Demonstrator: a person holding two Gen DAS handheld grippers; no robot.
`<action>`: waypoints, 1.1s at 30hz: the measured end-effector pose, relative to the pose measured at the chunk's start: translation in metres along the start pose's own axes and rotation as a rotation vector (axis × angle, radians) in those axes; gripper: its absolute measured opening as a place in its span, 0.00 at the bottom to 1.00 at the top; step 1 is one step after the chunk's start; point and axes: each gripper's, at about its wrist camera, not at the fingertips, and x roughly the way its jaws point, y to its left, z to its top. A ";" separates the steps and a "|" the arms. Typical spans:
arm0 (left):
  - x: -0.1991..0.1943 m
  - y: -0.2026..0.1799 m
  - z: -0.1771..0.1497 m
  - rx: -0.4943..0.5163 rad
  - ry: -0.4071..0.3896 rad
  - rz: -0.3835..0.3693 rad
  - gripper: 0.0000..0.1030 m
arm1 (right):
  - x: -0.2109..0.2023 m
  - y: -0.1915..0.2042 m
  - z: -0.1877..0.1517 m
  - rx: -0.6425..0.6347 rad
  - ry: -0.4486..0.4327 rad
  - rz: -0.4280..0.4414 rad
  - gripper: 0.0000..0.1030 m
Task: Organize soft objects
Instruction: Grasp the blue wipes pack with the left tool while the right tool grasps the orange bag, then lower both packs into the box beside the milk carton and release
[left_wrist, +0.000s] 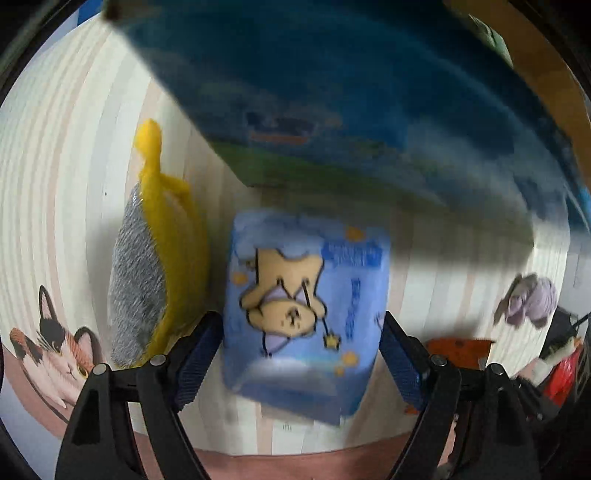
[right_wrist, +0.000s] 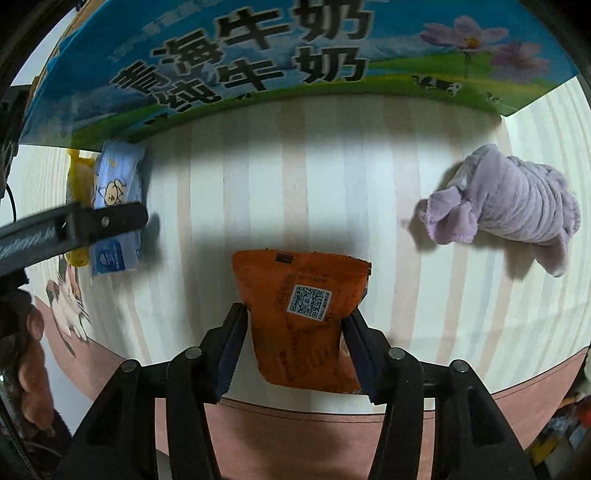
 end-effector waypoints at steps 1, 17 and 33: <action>0.000 0.000 0.003 -0.004 -0.001 -0.006 0.77 | 0.000 -0.001 0.004 0.004 -0.002 0.000 0.54; 0.021 -0.017 -0.079 0.047 0.007 0.095 0.49 | 0.005 -0.004 -0.033 -0.067 0.053 -0.041 0.45; -0.117 -0.107 -0.067 0.133 -0.186 -0.024 0.41 | -0.120 -0.014 -0.015 -0.075 -0.094 0.166 0.42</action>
